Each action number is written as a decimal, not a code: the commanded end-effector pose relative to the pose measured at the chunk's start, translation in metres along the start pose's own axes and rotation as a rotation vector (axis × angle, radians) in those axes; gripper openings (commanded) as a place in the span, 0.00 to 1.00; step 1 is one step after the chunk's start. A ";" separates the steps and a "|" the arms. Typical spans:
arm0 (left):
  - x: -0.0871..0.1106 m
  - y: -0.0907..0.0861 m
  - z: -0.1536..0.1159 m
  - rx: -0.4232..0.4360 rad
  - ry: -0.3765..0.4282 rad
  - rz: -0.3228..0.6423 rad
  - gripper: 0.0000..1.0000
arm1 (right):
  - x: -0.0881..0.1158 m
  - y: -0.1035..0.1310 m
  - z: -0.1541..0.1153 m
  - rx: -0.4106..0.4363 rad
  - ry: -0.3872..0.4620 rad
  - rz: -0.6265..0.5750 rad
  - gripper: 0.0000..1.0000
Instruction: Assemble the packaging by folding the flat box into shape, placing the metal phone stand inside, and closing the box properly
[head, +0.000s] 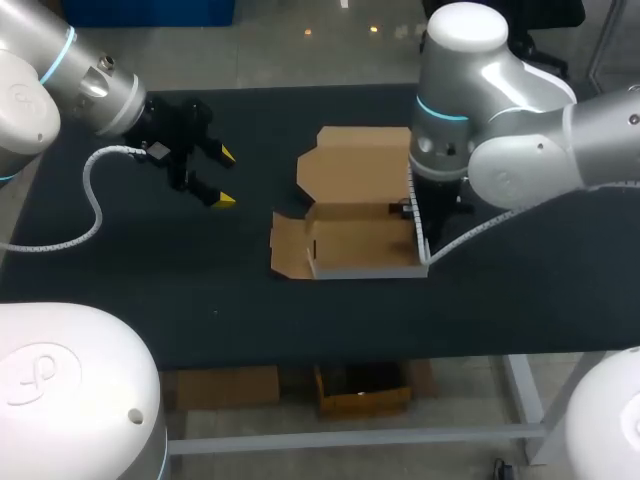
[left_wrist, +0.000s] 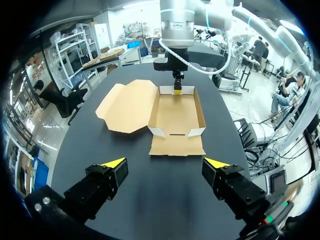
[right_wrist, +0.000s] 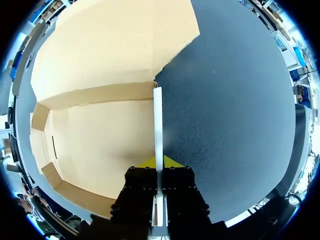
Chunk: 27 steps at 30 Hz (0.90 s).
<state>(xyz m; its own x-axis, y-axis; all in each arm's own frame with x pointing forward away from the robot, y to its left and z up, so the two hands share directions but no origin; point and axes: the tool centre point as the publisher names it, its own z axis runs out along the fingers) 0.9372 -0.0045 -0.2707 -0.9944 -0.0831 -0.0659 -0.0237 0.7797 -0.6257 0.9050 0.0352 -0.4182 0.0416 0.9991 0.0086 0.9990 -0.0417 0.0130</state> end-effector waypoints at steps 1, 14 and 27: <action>0.000 0.000 -0.001 -0.003 0.002 0.000 1.00 | 0.000 0.000 -0.001 0.001 0.000 0.000 0.00; 0.000 0.000 -0.001 -0.003 0.002 0.000 1.00 | 0.000 0.000 -0.001 0.001 0.000 0.000 0.00; 0.019 0.006 0.009 -0.100 -0.079 -0.336 1.00 | 0.000 0.000 -0.001 0.001 0.000 0.000 0.00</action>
<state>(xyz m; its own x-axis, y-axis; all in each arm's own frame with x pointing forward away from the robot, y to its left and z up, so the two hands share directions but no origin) 0.9307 -0.0036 -0.2833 -0.9736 -0.2275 0.0168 -0.1942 0.7880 -0.5843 0.9049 0.0351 -0.4180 0.0417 0.9991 0.0089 0.9990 -0.0419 0.0129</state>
